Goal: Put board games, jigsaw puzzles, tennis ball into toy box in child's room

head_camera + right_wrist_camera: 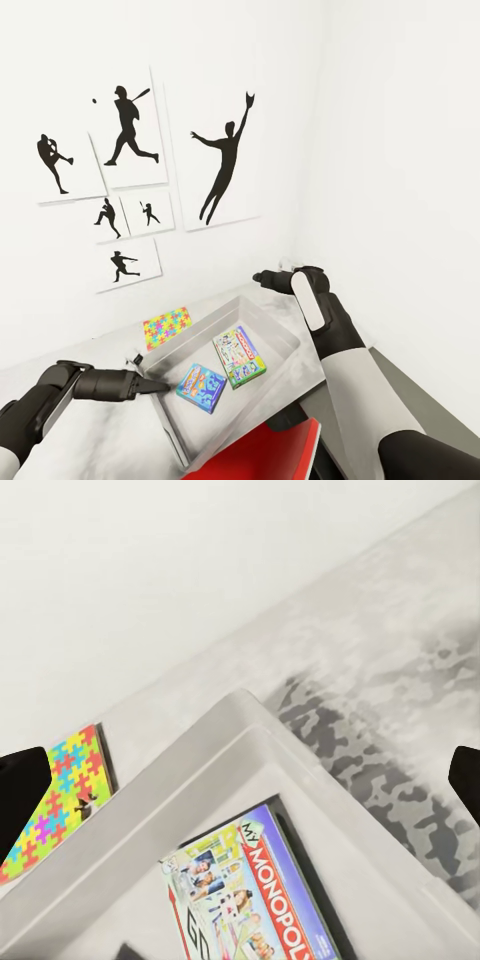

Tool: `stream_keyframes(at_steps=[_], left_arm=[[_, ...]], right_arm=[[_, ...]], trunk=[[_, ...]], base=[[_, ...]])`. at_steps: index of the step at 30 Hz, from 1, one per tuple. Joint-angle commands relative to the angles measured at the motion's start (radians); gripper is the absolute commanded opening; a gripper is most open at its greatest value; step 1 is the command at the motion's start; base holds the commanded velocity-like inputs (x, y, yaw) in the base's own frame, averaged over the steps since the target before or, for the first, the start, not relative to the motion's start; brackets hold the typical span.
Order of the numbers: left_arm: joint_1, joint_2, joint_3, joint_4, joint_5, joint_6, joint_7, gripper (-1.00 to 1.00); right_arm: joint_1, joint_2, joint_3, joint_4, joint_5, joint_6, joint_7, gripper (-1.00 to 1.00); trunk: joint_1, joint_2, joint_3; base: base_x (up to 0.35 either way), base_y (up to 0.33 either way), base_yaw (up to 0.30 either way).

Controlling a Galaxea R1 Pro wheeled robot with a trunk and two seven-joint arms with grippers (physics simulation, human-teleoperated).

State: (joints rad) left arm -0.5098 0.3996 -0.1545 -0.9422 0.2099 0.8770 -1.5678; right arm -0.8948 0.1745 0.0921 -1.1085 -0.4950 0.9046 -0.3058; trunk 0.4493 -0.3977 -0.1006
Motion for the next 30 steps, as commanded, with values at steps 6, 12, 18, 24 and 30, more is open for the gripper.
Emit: stream_keyframes(at_steps=[6,12,18,24,30], left_arm=[[0.002,0.015,-0.003,-0.039,0.003,-0.015,-0.003,1.0],[0.003,0.036,-0.002,-0.051,0.006,-0.028,-0.003,1.0],[0.005,0.055,0.008,-0.053,0.031,-0.054,-0.003,1.0],[0.009,0.099,0.035,-0.062,0.092,-0.07,-0.003,1.0],[0.015,0.144,0.04,-0.066,0.149,-0.074,-0.003,1.0]], right_arm=[[-0.001,0.0,0.001,-0.001,-0.011,0.002,-0.01,1.0],[-0.001,0.0,0.001,-0.002,-0.011,0.002,-0.01,1.0],[-0.001,0.0,0.001,-0.003,-0.011,0.002,-0.01,1.0],[0.0,0.0,0.0,-0.008,-0.01,0.002,-0.009,1.0],[0.026,0.0,-0.001,-0.068,-0.011,0.003,-0.008,1.0]], trunk=[[0.001,-0.002,-0.002],[0.001,-0.002,-0.002],[0.001,-0.002,-0.002],[0.001,-0.002,-0.002],[0.001,-0.002,-0.002]], base=[[0.0,0.0,0.0],[0.0,0.0,0.0],[0.0,0.0,0.0],[0.0,0.0,0.0],[0.0,0.0,0.0]])
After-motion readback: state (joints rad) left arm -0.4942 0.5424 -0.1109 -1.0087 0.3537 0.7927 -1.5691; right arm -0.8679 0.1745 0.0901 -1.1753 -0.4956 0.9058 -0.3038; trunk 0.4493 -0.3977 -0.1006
